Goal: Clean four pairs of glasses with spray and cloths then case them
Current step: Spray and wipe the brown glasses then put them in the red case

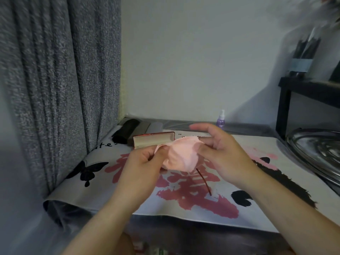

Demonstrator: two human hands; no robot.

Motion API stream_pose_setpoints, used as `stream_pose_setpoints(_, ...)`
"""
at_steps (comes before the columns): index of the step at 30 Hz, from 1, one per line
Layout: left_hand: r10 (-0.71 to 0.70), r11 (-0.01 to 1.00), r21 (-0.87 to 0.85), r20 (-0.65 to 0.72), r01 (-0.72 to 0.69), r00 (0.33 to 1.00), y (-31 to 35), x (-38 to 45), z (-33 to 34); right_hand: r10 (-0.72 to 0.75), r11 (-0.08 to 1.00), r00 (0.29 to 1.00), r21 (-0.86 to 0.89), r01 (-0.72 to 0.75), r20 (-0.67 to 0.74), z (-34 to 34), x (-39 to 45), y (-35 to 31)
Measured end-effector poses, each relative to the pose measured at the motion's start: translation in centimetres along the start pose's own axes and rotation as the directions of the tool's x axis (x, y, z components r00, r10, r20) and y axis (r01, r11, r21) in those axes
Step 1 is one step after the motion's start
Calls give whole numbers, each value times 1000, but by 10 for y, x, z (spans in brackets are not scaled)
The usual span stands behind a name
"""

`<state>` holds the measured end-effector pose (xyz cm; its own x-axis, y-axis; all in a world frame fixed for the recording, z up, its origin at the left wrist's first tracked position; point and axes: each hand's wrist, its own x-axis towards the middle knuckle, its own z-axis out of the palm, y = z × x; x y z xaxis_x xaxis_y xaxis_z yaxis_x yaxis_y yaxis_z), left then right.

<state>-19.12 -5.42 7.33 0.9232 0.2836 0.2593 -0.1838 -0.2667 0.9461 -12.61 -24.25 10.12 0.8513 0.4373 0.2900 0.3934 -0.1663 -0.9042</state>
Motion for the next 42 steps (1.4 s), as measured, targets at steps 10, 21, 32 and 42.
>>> stream_pose_setpoints(10,47,931,360,51,-62,998,0,15,-14,-48,774,995,-633,-19,-89,11,10,7)
stream_pose_setpoints(21,-199,886,-375,221,271,955,-14,66,-39,143,918,987,381,-106,-69,25,46,-3)
stream_pose_setpoints(32,-282,693,-473,517,544,808,-47,89,-61,458,664,845,526,-531,275,31,67,30)
stream_pose_setpoints(42,-71,786,-501,509,362,858,-18,73,-59,211,777,941,538,-325,264,0,36,16)
